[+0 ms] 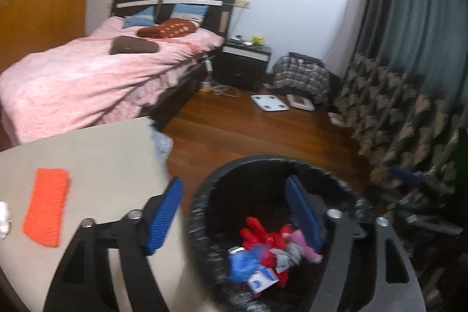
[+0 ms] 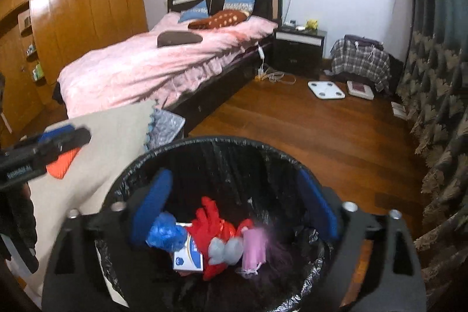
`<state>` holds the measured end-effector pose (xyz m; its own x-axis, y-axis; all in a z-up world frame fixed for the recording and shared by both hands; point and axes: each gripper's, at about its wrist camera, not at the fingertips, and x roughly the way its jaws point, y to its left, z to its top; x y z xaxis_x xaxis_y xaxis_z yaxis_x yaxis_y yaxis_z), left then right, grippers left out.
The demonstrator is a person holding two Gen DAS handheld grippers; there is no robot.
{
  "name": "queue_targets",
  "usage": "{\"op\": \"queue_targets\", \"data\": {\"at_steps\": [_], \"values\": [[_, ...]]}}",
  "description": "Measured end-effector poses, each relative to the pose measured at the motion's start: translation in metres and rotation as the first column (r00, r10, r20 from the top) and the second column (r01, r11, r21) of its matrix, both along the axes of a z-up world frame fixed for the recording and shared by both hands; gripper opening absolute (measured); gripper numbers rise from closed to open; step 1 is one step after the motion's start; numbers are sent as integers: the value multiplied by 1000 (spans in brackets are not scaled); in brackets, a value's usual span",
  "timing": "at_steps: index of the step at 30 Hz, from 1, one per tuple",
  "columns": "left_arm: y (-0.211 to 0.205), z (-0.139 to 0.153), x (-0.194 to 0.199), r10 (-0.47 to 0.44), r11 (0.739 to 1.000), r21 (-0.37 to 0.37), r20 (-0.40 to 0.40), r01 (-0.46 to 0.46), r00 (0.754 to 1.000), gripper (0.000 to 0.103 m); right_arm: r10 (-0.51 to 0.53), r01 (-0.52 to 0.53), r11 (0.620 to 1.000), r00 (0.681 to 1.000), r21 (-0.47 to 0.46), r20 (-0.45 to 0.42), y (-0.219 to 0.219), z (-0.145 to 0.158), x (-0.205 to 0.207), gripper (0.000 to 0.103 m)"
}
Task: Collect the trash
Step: 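Carry the red glove and grey sock over the bin and open both tools, then return to the table and grasp the white cloth with the left tool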
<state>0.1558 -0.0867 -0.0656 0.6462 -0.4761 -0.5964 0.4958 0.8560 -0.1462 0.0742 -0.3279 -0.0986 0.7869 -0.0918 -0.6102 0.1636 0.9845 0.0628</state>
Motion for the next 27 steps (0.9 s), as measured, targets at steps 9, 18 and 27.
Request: {"op": "queue_targets", "data": {"at_steps": [9, 18, 27], "values": [[77, -3, -10, 170, 982, 70, 47, -173, 984, 95, 81, -81, 996, 997, 35, 13, 33, 5, 11, 97], [175, -21, -24, 382, 914, 126, 59, -386, 922, 96, 219, -218, 973, 976, 71, 5, 116, 4, 48, 98], [271, -37, -16, 555, 818, 133, 67, -559, 829, 96, 319, -319, 945, 948, 72, 17, 201, 1, 97, 97]]}}
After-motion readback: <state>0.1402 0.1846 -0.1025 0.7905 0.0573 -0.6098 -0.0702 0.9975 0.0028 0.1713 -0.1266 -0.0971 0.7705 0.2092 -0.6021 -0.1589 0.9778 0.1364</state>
